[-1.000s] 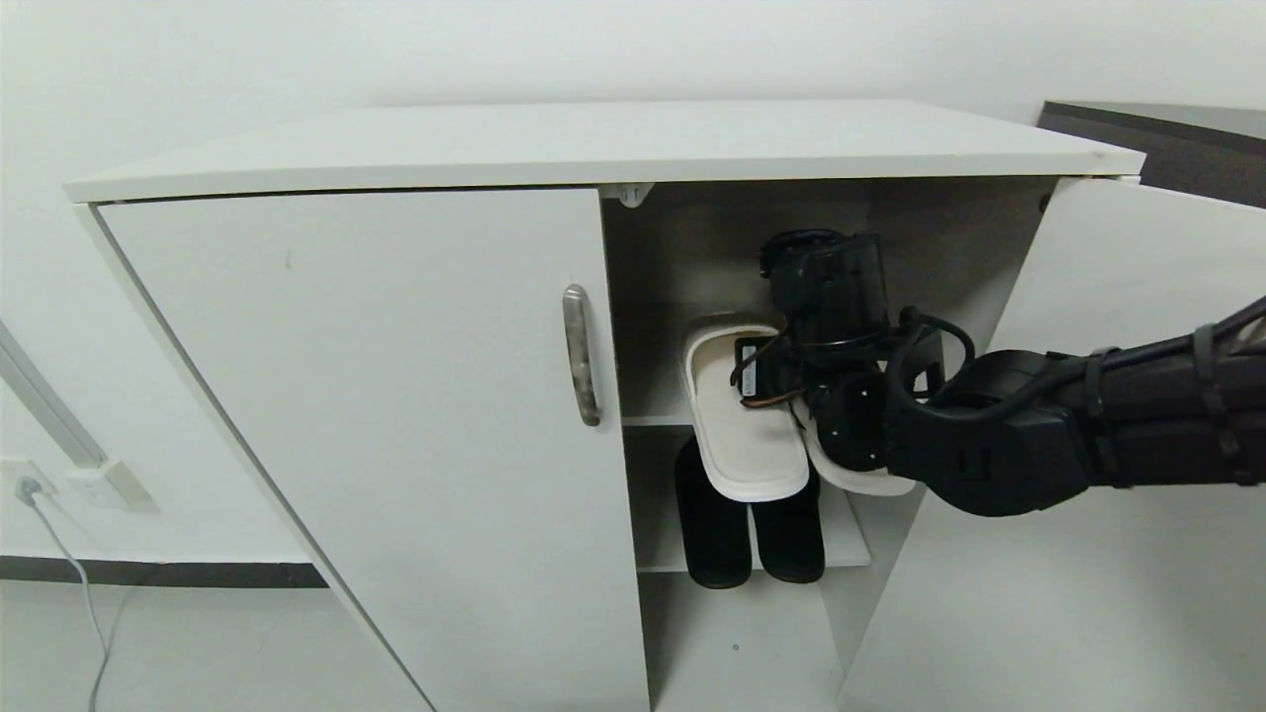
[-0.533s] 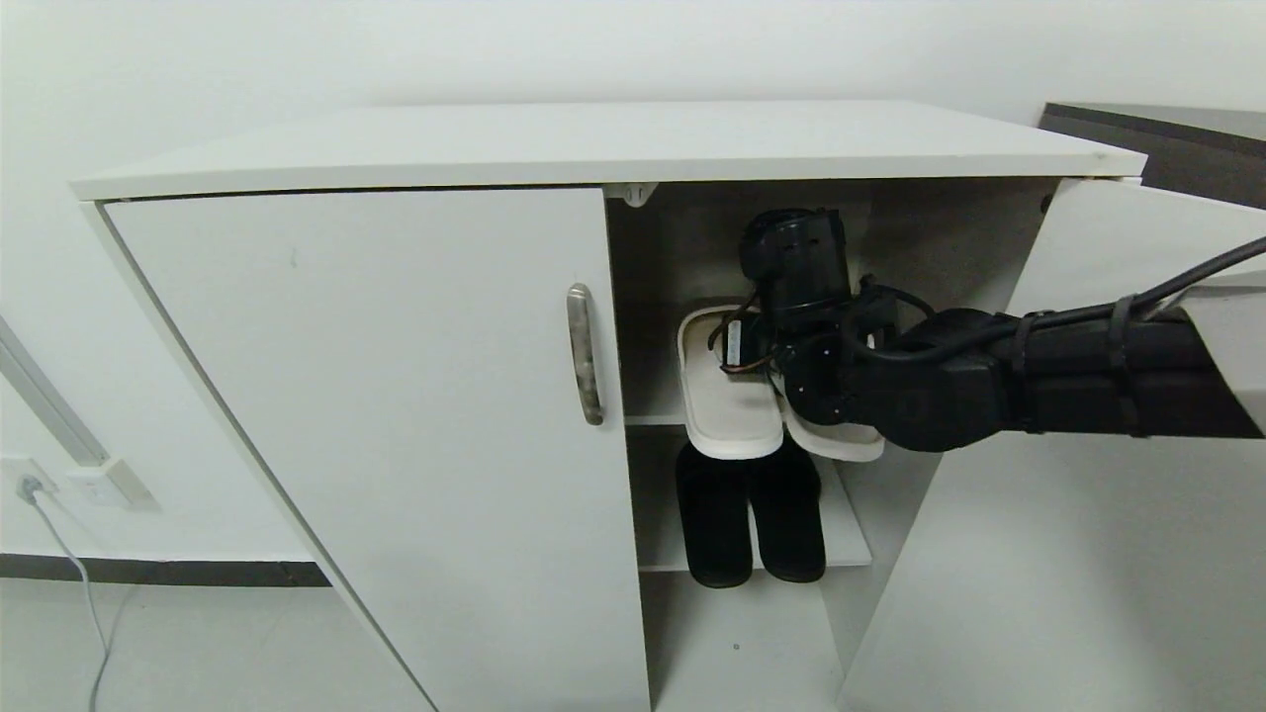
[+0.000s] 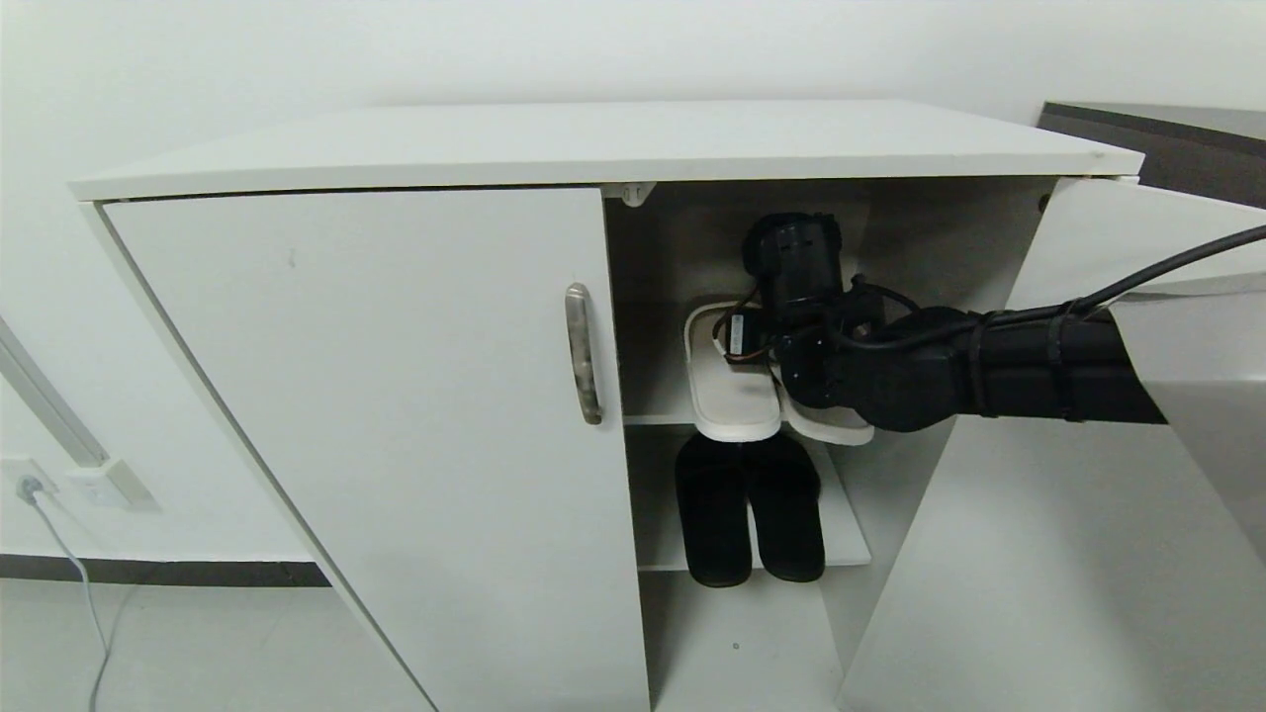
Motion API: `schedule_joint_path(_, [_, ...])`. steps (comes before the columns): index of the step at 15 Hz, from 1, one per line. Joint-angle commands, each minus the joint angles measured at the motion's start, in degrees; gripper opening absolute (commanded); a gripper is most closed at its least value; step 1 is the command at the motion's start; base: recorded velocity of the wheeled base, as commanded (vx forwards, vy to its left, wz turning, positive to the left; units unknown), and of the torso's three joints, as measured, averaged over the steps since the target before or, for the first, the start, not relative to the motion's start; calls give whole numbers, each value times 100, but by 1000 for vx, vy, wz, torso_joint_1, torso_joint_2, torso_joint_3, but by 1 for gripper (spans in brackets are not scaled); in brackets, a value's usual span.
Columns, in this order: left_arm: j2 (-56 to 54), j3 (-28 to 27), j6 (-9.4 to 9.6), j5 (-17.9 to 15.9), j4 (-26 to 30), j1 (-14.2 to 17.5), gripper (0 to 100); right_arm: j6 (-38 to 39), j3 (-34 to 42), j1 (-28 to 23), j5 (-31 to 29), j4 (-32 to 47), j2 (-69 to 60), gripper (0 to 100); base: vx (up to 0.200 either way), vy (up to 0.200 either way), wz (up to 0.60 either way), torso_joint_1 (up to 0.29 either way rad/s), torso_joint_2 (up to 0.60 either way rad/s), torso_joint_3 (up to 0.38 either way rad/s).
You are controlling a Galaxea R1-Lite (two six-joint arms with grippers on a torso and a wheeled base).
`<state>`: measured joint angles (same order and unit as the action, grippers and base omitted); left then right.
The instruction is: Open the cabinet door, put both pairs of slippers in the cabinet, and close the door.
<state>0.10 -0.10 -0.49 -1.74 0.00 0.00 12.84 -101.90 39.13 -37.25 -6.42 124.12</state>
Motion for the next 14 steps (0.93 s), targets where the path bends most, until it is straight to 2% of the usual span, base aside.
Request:
schedule_joint_path(1, [-1, 1, -4, -1, 0, 0, 0, -36, -23, -2, 16, 1, 42, 0, 0, 0, 0, 0, 0, 0])
schedule_joint_path(4, [-1, 1, -4, -1, 0, 0, 0, -97, -23, -2, 43, 1, 68, 0, 0, 0, 0, 0, 0, 0])
schedule_joint_path(5, [-1, 1, -4, -1, 0, 0, 0, -97, -23, -2, 43, 1, 68, 100, 0, 0, 0, 0, 0, 0])
schedule_joint_path(9, [-1, 1, -4, -1, 0, 0, 0, -97, 109, 24, 43, 1, 6, 100, 0, 0, 0, 0, 0, 0])
schedule_joint_path(14, [-1, 1, -4, -1, 0, 9, 0, -80, 1006, 200, -1, -52, -802, 100, 0, 0, 0, 0, 0, 0])
